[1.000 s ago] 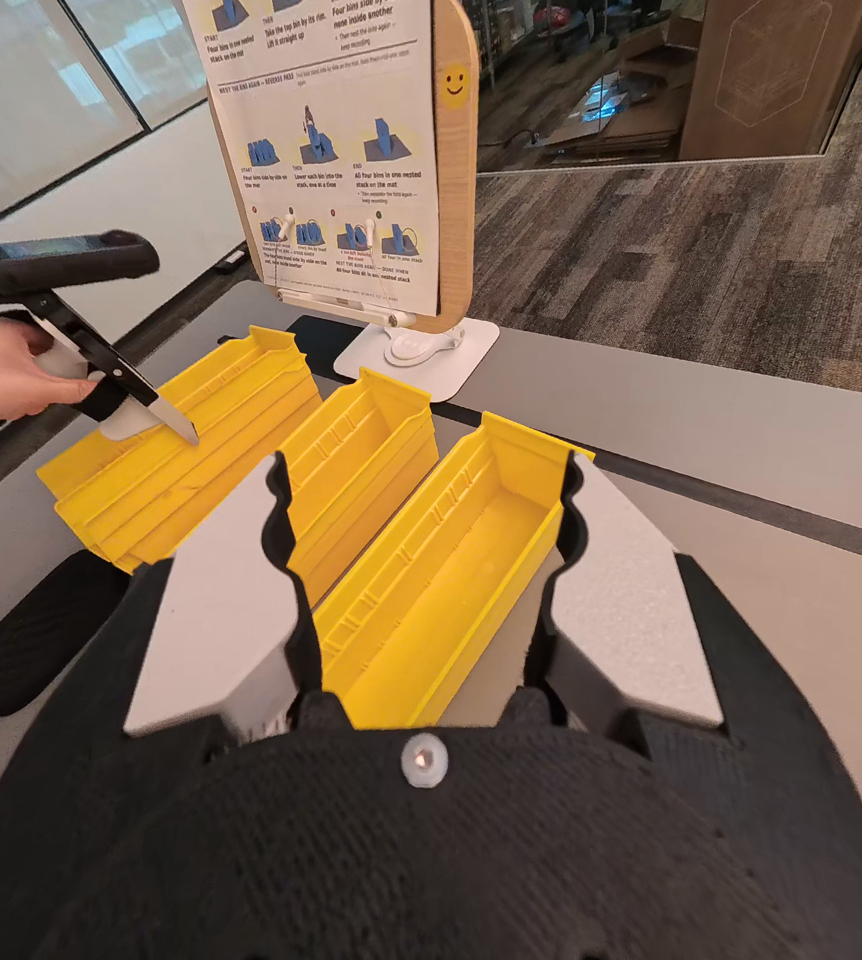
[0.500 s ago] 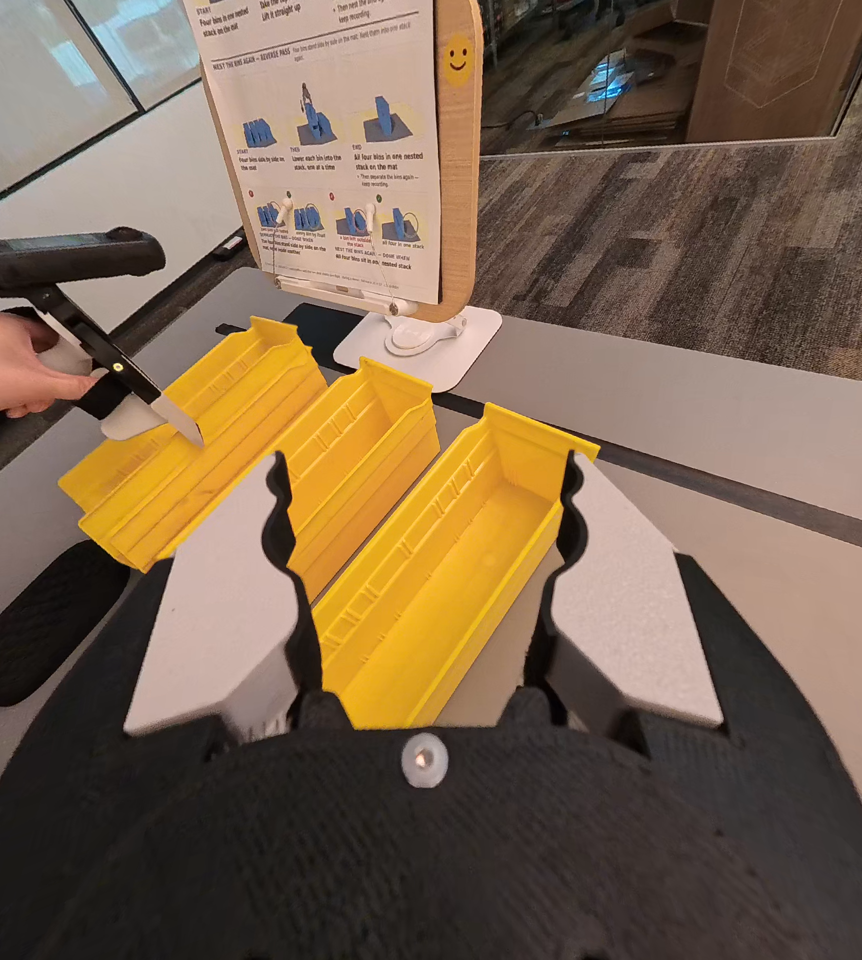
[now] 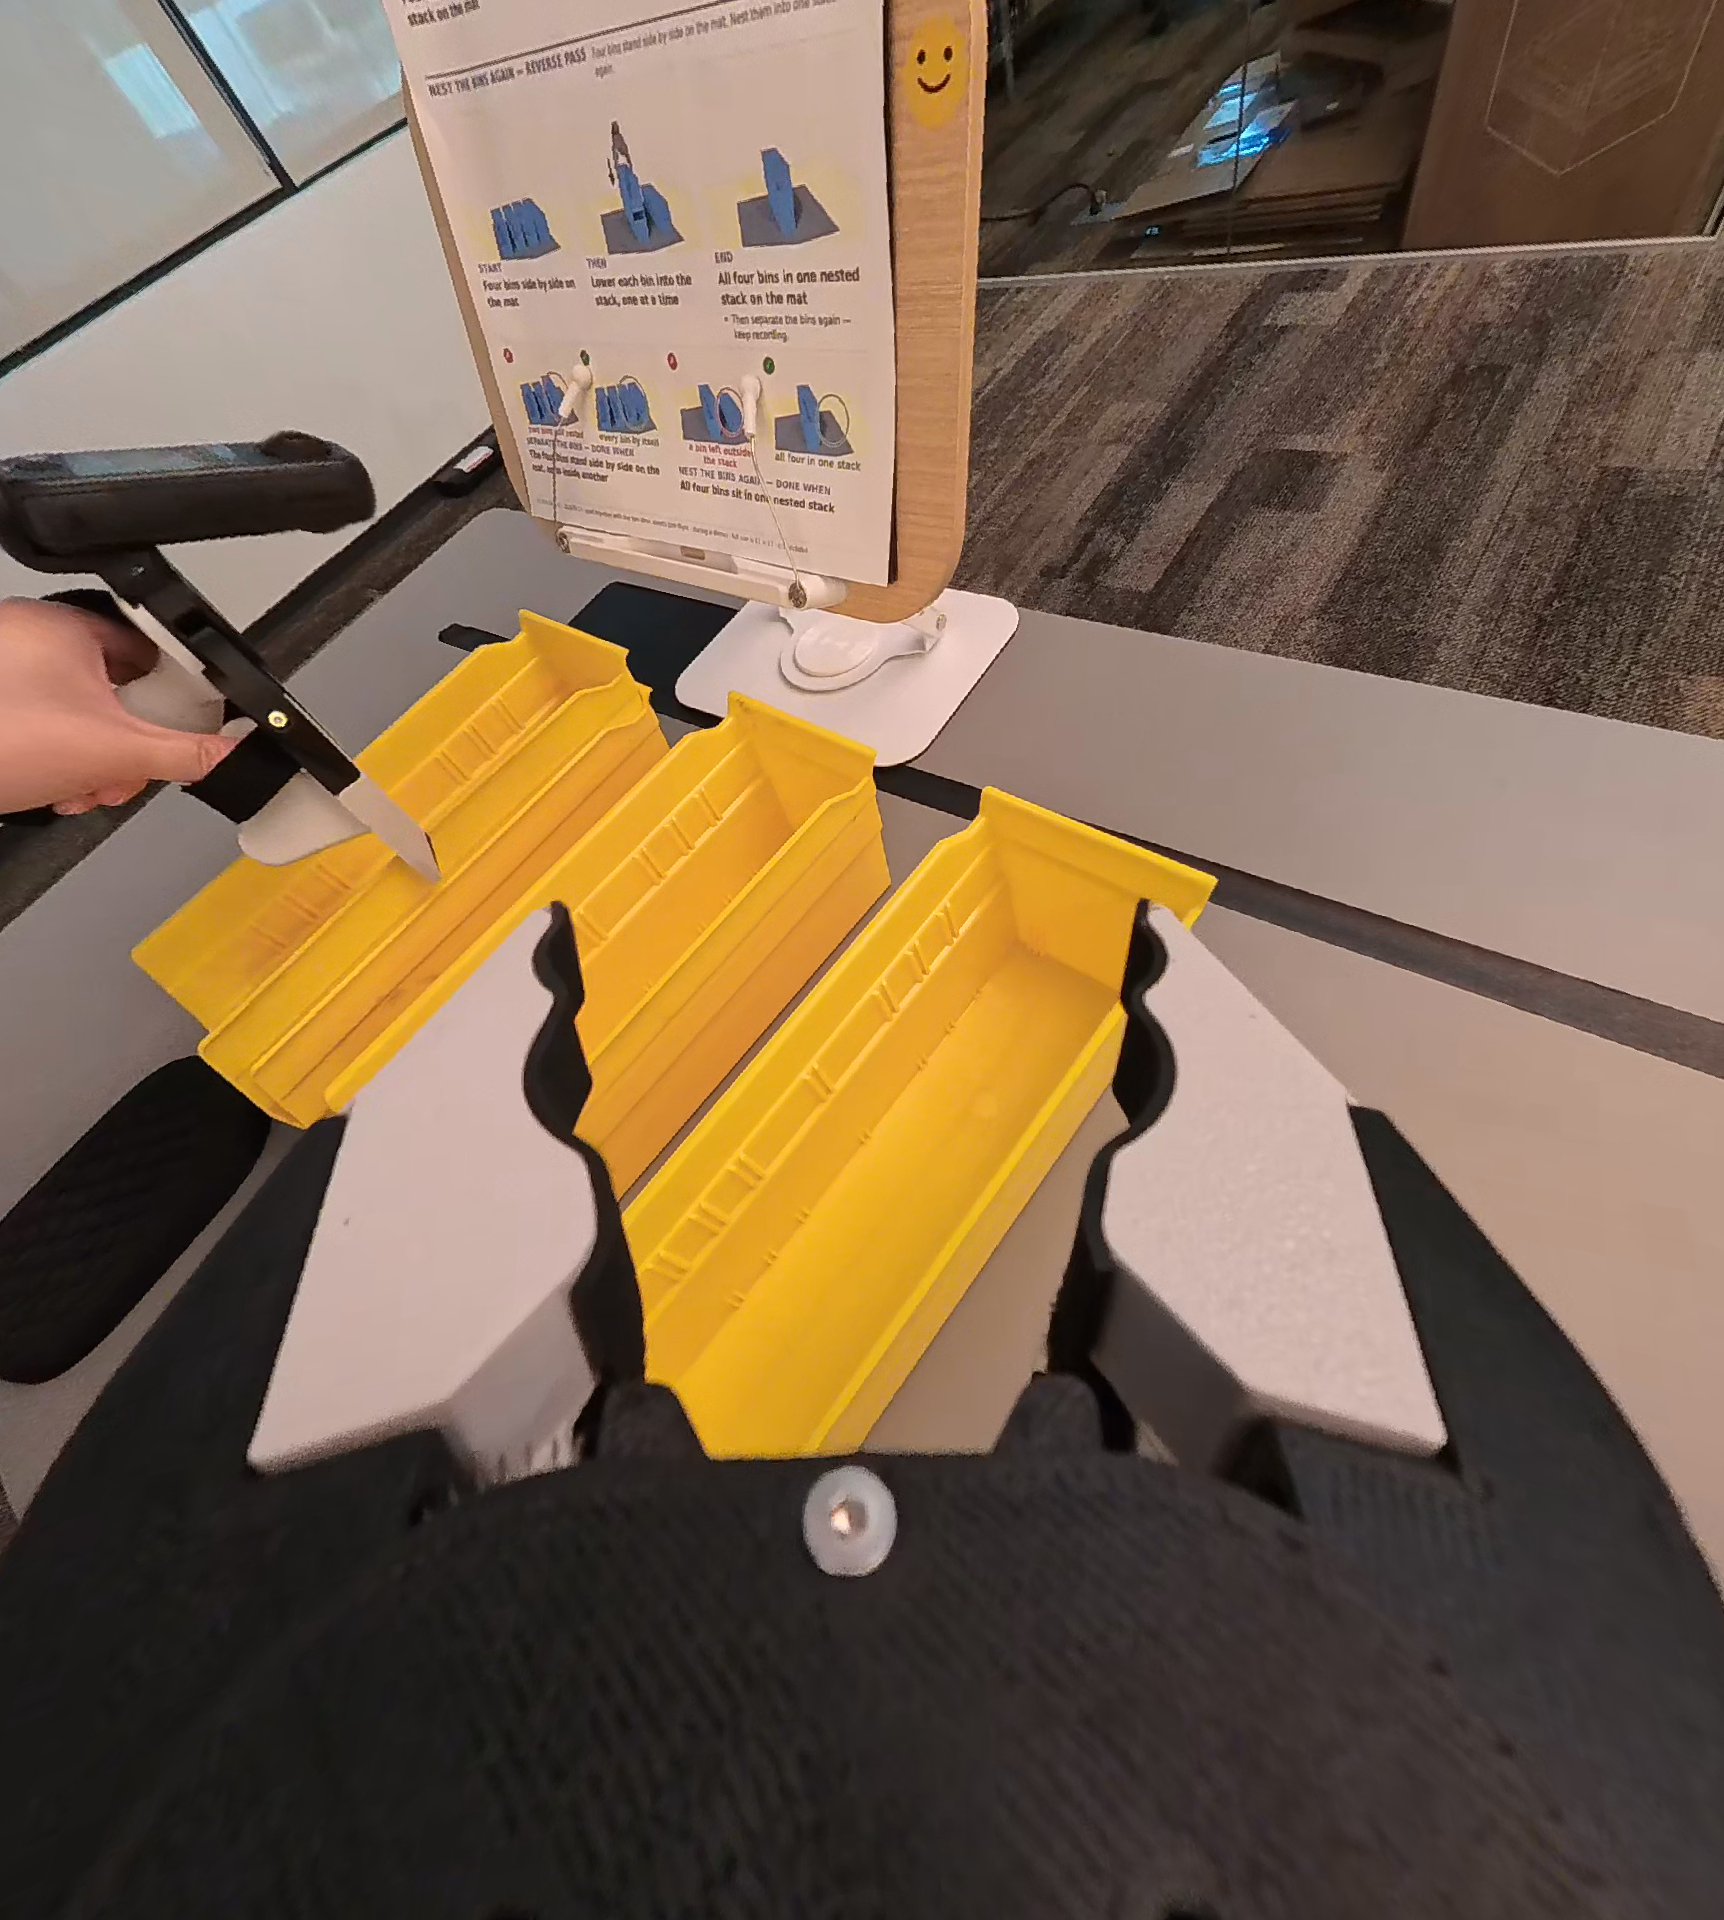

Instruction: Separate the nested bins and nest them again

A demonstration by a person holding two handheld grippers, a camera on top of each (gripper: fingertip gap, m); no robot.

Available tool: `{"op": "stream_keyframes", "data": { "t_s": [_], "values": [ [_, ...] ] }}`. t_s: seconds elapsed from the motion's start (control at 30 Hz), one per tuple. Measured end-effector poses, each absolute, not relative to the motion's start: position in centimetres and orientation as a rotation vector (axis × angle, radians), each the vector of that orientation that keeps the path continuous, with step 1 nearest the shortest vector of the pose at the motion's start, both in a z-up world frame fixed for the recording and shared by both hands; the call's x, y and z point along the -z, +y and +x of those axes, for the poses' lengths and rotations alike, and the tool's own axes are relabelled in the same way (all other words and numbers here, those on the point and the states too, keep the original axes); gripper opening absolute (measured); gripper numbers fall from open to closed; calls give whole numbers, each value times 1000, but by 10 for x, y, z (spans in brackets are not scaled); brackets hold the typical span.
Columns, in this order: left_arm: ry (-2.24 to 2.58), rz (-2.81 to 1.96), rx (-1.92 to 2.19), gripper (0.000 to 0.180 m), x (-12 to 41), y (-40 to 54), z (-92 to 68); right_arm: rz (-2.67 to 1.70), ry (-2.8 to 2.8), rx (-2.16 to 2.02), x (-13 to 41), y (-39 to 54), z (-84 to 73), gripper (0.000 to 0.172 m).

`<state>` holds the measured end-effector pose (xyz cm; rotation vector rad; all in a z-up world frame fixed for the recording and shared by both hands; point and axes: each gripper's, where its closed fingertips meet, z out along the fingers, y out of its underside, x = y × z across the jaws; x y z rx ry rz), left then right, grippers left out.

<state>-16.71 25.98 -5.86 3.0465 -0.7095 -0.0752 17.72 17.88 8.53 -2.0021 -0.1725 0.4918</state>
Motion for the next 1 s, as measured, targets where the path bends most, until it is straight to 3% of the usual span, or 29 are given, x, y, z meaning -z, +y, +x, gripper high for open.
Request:
{"op": "stream_keyframes", "data": {
  "t_s": [0.2, 0.73, 1.0],
  "values": [
    [-726, 3035, 88, 102, 56, 257, -167, -2005, -176, -498, -85, 177, 177, 105],
    [-759, 2977, 99, 101, 44, 251, -167, -2027, -186, -496, -81, 178, 173, 105],
    [-765, 3030, 45, 102, 8, 257, -167, -2047, -189, -489, -77, 180, 171, 105]
  ]
}}
